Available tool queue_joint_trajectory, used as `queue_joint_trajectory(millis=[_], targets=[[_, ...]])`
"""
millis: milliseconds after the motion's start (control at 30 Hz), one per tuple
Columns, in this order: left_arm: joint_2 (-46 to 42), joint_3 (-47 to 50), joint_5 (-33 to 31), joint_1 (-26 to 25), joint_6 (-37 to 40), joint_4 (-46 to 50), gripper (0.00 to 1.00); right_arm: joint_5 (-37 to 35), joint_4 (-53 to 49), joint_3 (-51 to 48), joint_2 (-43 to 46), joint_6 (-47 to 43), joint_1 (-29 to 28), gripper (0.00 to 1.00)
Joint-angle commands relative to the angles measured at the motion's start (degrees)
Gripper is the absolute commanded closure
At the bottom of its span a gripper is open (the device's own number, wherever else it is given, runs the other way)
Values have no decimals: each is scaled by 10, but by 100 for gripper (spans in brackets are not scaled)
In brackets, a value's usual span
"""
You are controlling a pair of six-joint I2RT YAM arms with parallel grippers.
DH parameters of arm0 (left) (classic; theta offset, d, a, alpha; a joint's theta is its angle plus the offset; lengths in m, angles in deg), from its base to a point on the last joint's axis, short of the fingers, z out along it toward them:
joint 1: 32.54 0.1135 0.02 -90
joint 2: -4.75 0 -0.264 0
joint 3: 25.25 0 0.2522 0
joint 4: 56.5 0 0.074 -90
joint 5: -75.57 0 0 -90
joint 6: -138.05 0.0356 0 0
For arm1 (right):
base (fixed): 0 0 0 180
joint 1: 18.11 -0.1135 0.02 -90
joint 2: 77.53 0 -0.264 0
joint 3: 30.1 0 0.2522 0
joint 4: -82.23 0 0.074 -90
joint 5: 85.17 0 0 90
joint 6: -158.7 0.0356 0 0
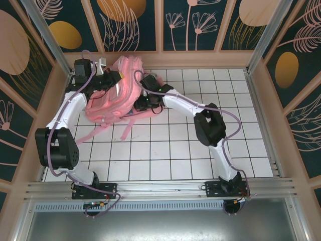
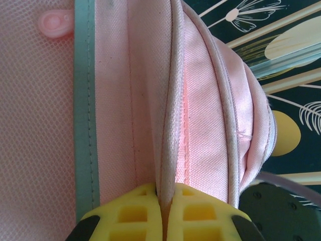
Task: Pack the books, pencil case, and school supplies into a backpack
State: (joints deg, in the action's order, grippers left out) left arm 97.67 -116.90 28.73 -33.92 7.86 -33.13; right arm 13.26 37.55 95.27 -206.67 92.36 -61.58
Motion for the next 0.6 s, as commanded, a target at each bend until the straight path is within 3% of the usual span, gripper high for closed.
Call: queue_joint_trajectory(millis=[0, 100, 233, 467, 567], targets=[[-36, 2, 28, 5, -2, -44, 100, -26, 21, 41, -32, -8, 7, 47], [-35, 3, 28, 5, -2, -44, 100, -29, 25, 32, -37, -2, -11, 42], [-28, 4, 28, 5, 0, -44, 100, -49, 25, -3, -24, 6, -35, 25], [-14, -7, 27, 6, 7, -40, 100, -66, 79, -141, 99, 26, -27, 5], [-6, -13, 27, 5, 9, -38, 100, -59, 82, -173, 145, 24, -14, 2]])
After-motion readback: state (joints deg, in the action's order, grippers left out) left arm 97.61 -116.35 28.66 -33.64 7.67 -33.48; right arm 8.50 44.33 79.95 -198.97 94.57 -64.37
